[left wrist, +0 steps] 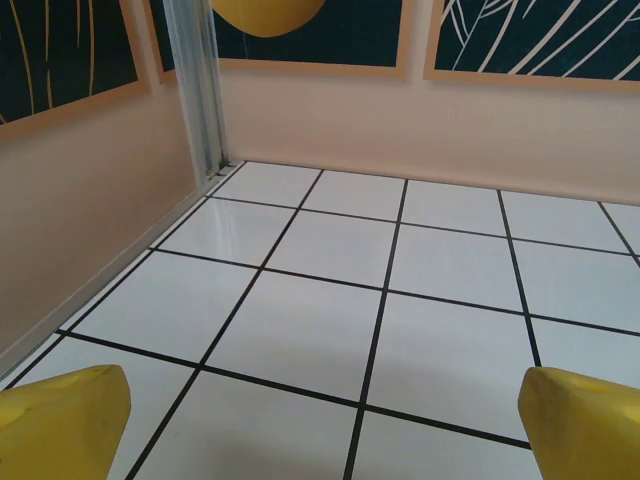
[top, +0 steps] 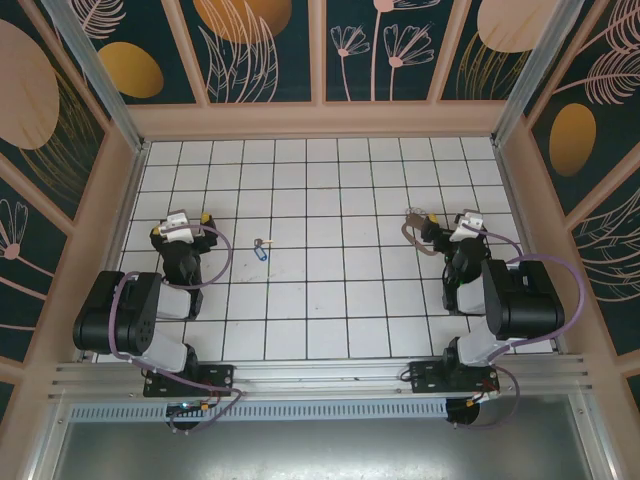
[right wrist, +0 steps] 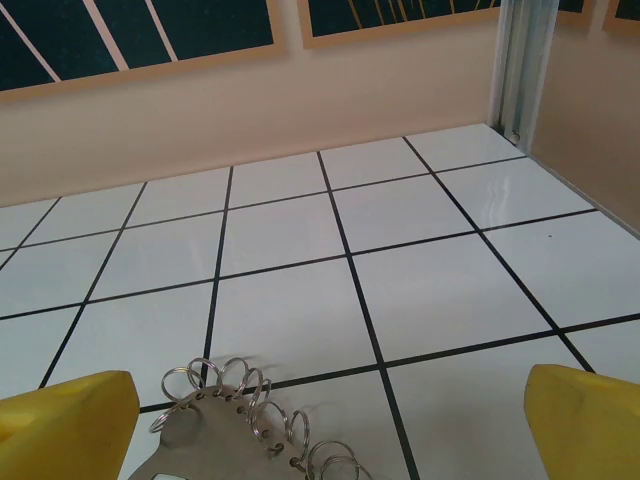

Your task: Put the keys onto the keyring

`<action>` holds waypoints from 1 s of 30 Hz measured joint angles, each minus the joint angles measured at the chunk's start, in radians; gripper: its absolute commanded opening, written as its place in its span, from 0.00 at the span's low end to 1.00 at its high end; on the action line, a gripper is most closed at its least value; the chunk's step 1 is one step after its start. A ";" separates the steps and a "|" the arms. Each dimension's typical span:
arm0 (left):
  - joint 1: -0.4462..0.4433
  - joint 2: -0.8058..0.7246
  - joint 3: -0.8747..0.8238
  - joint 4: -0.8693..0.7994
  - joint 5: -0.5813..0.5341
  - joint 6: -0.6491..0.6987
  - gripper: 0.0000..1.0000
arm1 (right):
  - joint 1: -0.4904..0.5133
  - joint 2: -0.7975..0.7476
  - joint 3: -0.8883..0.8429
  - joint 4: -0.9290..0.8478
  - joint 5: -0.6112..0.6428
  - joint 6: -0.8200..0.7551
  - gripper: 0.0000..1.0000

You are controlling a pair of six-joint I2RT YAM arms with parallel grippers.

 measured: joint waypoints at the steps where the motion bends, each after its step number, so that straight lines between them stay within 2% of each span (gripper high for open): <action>1: 0.000 0.000 0.000 0.000 0.000 0.000 0.99 | 0.000 0.000 0.000 0.000 0.000 0.000 0.99; 30: 0.000 0.000 0.000 0.000 0.000 0.000 0.99 | 0.000 0.000 0.000 0.000 -0.012 0.003 0.99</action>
